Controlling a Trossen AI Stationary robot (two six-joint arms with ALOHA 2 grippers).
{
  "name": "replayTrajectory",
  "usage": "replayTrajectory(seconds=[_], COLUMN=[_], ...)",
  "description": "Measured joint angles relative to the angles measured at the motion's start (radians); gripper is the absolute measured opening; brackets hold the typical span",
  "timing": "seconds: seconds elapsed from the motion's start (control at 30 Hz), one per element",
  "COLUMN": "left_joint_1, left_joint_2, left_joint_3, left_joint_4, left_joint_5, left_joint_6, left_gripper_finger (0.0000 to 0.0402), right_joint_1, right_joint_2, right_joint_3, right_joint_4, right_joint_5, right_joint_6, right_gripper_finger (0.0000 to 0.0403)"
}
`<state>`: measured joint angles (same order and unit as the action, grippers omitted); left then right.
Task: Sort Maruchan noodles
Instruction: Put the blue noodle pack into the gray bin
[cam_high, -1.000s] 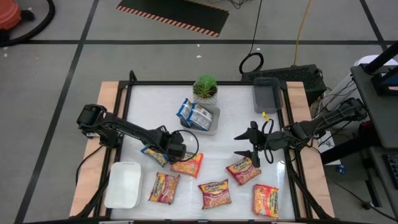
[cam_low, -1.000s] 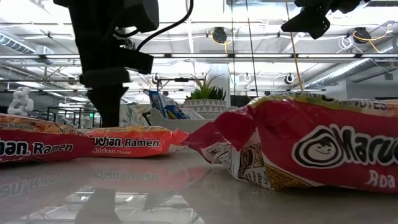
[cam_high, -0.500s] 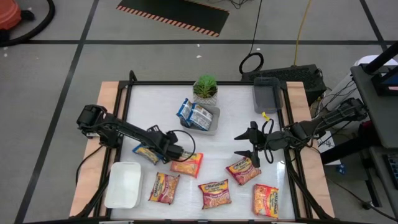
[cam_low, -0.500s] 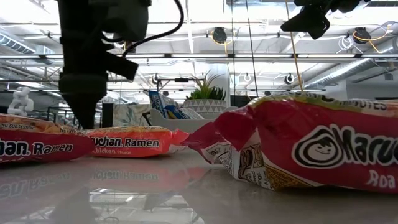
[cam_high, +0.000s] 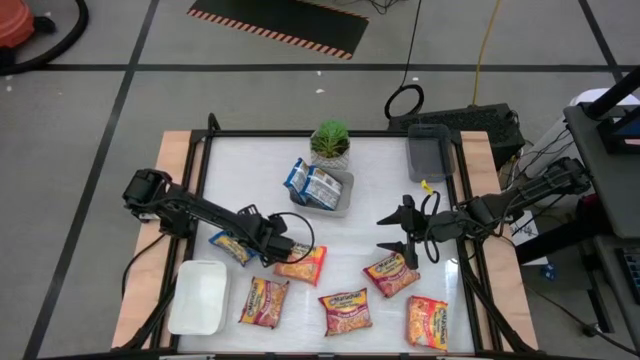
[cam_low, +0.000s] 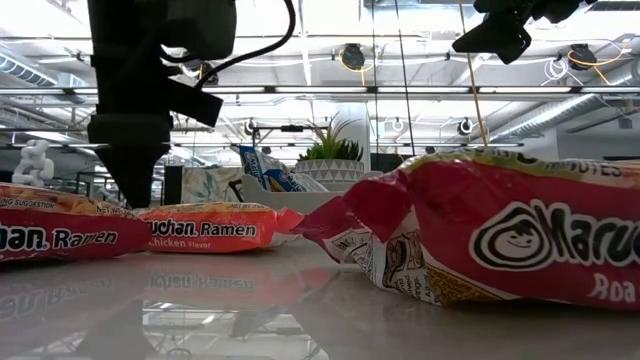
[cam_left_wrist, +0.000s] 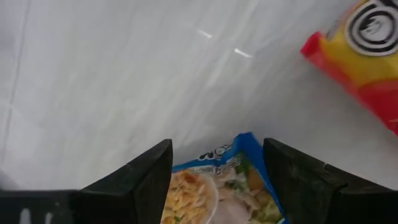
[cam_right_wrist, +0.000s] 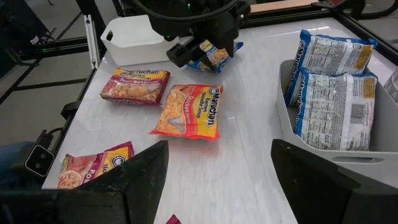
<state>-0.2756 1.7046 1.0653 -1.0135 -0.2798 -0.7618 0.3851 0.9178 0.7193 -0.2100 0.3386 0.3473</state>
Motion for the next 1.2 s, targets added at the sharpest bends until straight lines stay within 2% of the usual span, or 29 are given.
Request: replayTrajectory(seconds=[0.37, 0.63, 0.97, 1.2], left_joint_1=[0.0, 0.007, -0.001, -0.011], left_joint_2=[0.0, 0.0, 0.0, -0.002], left_joint_3=[0.0, 0.0, 0.0, -0.036], left_joint_4=[0.048, 0.033, 0.039, 0.054], left_joint_5=[0.033, 0.021, 0.046, 0.038], left_joint_6=[0.031, 0.028, 0.049, -0.018], left_gripper_finger=[0.0255, 0.0252, 0.0169, 0.0159], right_joint_1=[0.0, 0.0, 0.0, 0.0], right_joint_2=[0.0, 0.0, 0.0, 0.0], right_joint_3=[0.0, 0.0, 0.0, 0.0], right_joint_4=[0.0, 0.0, 0.001, 0.0], right_joint_5=[0.0, 0.0, 0.0, 0.0], right_joint_6=[0.0, 0.005, 0.018, 0.018], right_gripper_finger=[0.0276, 0.0276, 0.0276, 0.0276])
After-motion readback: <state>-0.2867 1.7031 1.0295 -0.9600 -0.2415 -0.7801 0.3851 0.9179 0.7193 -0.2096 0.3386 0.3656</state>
